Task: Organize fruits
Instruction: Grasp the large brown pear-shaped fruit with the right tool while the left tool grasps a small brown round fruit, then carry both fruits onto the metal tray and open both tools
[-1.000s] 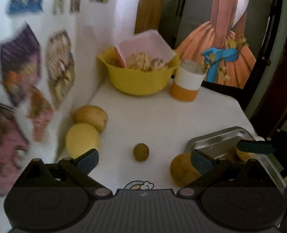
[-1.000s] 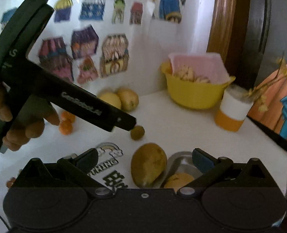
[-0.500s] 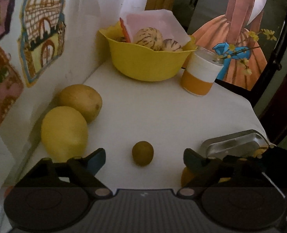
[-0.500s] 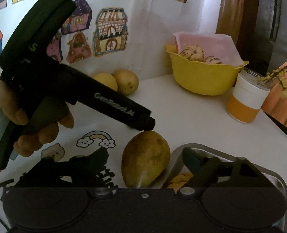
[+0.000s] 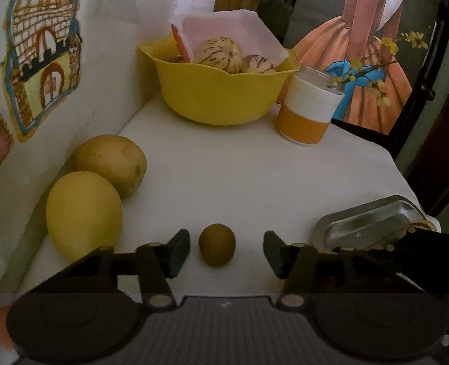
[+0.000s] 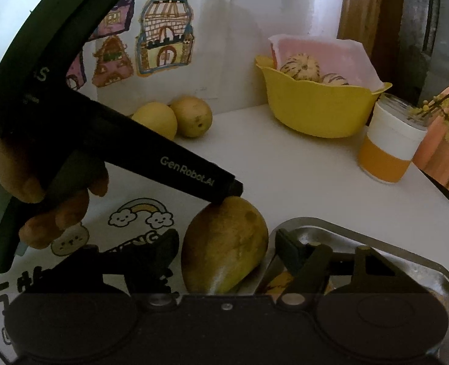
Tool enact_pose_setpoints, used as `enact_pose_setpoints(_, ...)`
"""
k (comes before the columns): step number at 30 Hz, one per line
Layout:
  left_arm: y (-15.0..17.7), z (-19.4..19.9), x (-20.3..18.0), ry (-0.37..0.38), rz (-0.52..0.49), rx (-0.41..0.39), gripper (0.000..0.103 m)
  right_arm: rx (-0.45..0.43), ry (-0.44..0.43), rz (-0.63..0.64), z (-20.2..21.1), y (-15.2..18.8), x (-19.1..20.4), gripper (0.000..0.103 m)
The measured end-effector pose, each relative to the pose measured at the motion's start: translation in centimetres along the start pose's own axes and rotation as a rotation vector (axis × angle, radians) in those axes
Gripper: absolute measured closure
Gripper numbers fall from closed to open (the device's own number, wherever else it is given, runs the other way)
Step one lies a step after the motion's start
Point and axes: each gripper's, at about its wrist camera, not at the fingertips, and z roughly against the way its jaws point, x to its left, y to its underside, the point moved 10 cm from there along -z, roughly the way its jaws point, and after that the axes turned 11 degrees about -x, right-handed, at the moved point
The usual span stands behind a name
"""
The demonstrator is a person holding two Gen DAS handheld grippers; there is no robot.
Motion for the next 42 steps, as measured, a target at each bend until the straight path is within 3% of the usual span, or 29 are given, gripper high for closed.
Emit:
enact_pose_setpoints(5, 0.2, 0.1, 0.2, -0.043, -0.029, -0.019, 0.064, -0.013, 0.005, 0.014, 0.1, -0.1, 0.1, 0.045)
enact_pose_setpoints(9, 0.3, 0.2, 0.2, -0.071, -0.074, -0.022, 0.075, -0.017, 0.024, 0.052, 0.0, 0.0, 0.4, 0.046)
enact_pose_setpoints(18, 0.5, 2.0, 0.8, -0.082, -0.009, -0.013, 0.076, -0.015, 0.009, 0.034, 1.2, 0.0, 1.4, 0.047)
enact_pose_setpoints(29, 0.2, 7.9, 0.3, -0.082, 0.029, -0.064, 0.076, -0.104, -0.008, 0.053, 6.0, -1.2, 3.7, 0.047)
enact_pose_setpoints(42, 1.0, 13.0, -6.2, 0.012, 0.003, -0.095, 0.076, -0.164, 0.118, -0.005, 15.2, -0.1, -0.2, 0.047)
